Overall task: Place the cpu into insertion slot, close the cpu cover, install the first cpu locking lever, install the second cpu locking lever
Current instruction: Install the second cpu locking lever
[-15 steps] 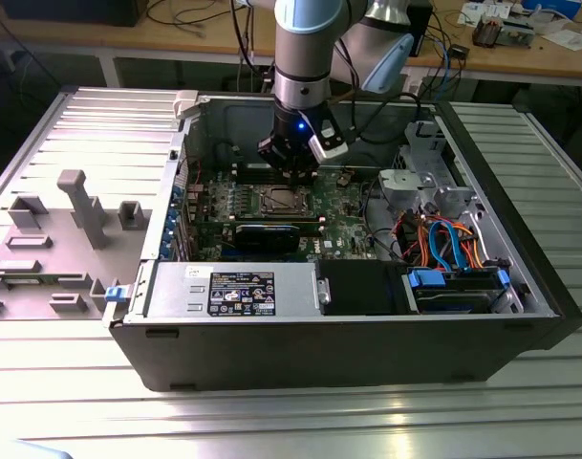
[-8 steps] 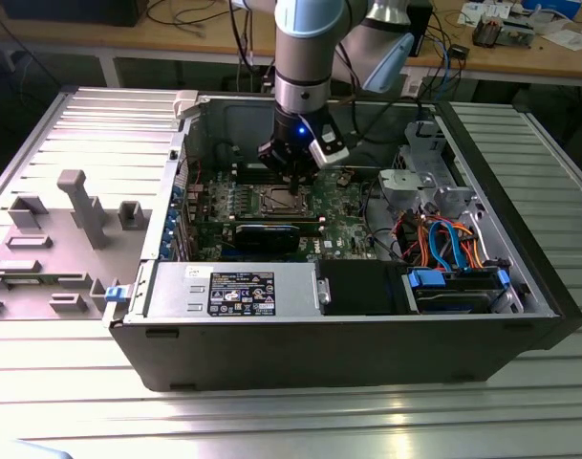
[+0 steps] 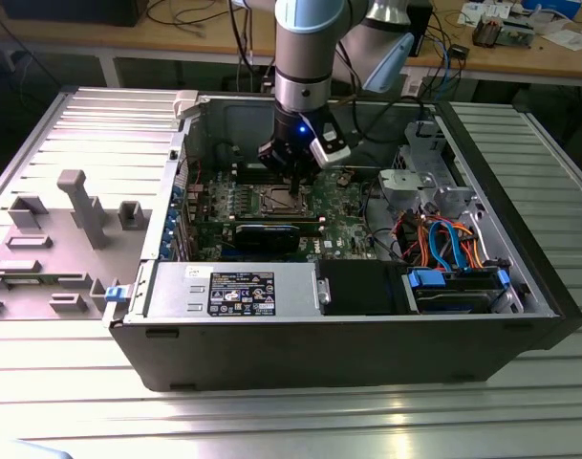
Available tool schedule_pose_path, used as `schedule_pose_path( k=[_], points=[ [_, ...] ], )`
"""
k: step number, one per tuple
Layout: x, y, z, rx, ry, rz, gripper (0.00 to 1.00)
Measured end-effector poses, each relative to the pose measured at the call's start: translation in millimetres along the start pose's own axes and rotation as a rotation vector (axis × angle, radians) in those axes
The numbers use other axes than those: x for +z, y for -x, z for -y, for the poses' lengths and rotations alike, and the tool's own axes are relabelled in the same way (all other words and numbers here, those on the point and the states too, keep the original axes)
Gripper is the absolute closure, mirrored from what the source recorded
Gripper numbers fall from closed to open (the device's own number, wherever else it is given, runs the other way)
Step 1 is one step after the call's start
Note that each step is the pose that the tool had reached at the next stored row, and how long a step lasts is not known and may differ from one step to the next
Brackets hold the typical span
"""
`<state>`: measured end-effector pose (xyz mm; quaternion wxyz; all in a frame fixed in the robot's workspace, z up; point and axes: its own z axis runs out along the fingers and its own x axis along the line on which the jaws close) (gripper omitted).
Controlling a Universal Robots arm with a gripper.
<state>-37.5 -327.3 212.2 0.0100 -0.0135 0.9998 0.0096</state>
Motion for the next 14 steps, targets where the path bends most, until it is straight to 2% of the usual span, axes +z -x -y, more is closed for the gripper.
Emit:
schedule_pose_path(
  k=[4, 10, 14],
  points=[
    [-1.0, -0.1, 1.3, 0.000, -0.0046, -0.0001, 0.89],
    [-0.8, -0.2, 6.8, 0.000, -0.0052, 0.0000, 0.89],
    [-0.8, -0.2, 7.2, 0.000, -0.0054, -0.0001, 0.89]
  ],
)
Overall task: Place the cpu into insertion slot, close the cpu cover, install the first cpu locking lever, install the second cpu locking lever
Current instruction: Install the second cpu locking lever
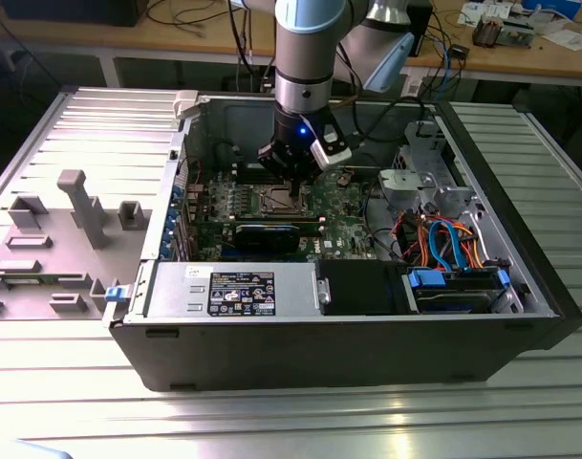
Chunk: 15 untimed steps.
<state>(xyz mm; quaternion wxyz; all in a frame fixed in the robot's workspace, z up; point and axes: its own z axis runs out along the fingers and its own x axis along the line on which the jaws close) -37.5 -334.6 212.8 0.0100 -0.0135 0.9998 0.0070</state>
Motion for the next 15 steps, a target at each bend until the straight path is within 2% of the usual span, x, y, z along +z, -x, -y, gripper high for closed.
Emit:
schedule_pose_path(
  k=[12, 15],
  points=[
    [-0.5, -0.1, 0.2, 0.000, -0.0001, -0.0001, 0.89],
    [-6.0, 0.1, 0.0, 0.000, -0.0001, 0.0000, 0.89]
  ],
)
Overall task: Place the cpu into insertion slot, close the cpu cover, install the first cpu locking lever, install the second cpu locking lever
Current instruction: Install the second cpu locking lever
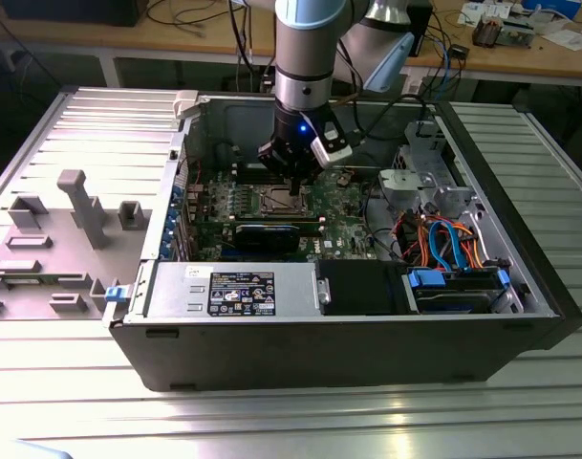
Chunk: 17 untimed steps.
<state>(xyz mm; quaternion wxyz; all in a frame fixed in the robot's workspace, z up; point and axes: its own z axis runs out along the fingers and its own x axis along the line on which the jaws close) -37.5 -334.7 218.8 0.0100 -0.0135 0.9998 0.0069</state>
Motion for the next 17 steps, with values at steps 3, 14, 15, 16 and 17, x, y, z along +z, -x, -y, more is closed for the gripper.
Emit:
schedule_pose_path(
  k=[3, 14, 15, 16, 17],
  points=[
    [-3.4, 0.1, 0.1, 0.000, -0.0001, 0.0001, 0.89],
    [-3.5, -0.1, 6.2, 0.000, -0.0039, -0.0002, 0.89],
    [-4.4, -0.1, 6.4, 0.000, -0.0046, -0.0002, 0.89],
    [-5.4, 0.0, 6.4, 0.000, -0.0060, -0.0002, 0.89],
    [-8.2, 0.0, 6.3, 0.000, -0.0085, -0.0003, 0.89]
  ],
)
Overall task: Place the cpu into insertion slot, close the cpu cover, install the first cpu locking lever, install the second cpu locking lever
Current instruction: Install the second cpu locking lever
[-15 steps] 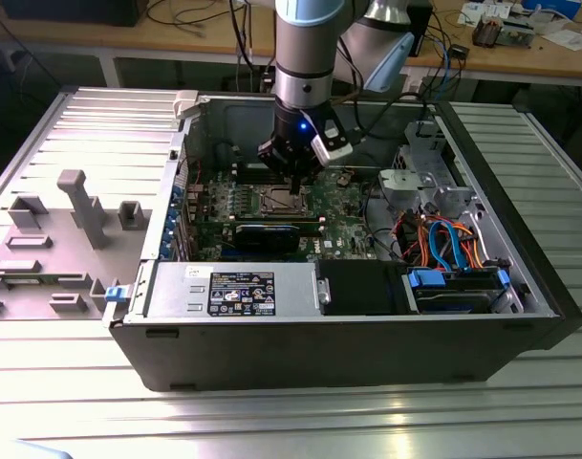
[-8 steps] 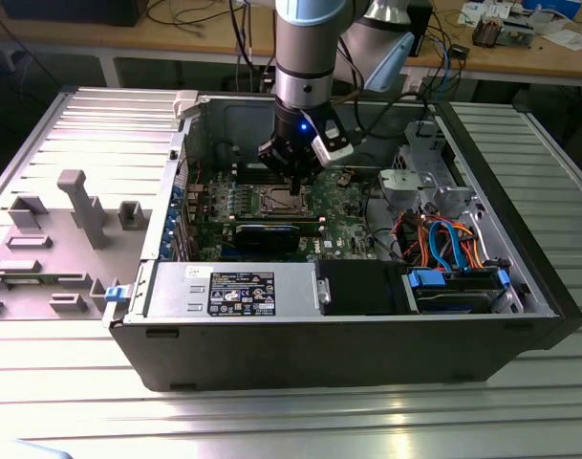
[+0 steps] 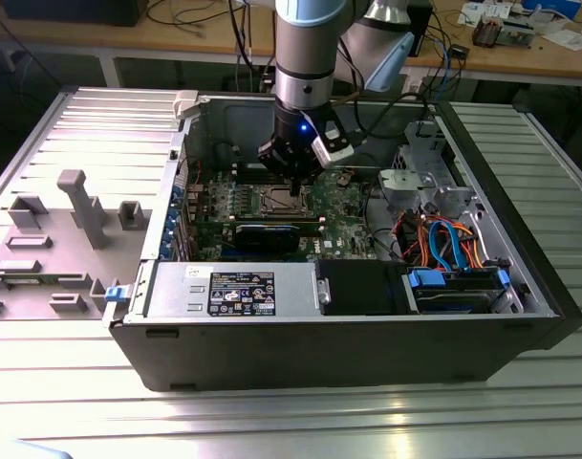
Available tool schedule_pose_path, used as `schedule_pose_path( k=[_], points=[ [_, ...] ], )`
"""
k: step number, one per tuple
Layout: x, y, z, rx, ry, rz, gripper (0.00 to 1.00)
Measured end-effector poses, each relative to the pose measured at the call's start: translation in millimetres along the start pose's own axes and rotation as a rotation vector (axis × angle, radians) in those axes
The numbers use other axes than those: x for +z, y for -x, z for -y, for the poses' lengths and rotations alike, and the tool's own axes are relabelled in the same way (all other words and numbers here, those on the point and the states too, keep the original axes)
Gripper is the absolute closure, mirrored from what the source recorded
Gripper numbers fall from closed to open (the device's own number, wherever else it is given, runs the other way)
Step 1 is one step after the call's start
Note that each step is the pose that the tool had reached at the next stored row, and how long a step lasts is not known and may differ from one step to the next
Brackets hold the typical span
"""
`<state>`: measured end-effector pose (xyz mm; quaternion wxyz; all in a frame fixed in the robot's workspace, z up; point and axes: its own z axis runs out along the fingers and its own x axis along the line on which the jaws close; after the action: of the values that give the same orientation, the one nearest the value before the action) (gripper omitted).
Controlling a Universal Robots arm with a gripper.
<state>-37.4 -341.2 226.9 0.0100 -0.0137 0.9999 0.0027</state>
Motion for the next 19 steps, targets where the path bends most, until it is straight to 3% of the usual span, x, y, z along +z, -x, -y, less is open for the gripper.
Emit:
schedule_pose_path(
  k=[9, 11, 13, 15, 16, 17, 18, 19],
  points=[
    [-0.3, -0.1, 0.5, 0.000, -0.0006, 0.0000, 0.89],
    [-0.4, -0.2, 3.7, 0.000, -0.0010, 0.0000, 0.89],
    [-4.2, -0.2, 4.6, 0.000, -0.0011, 0.0000, 0.89],
    [-13.5, 0.1, 5.1, 0.000, -0.0016, 0.0001, 0.89],
    [-13.7, 0.1, 6.3, 0.000, -0.0016, 0.0000, 0.89],
    [-13.7, -0.1, 10.2, 0.000, 0.0114, 0.0000, 0.89],
    [-13.7, -0.2, 13.5, 0.001, 0.0498, 0.0011, 0.89],
    [-13.7, -0.9, 17.7, 0.001, 0.0586, 0.0013, 0.89]
  ],
)
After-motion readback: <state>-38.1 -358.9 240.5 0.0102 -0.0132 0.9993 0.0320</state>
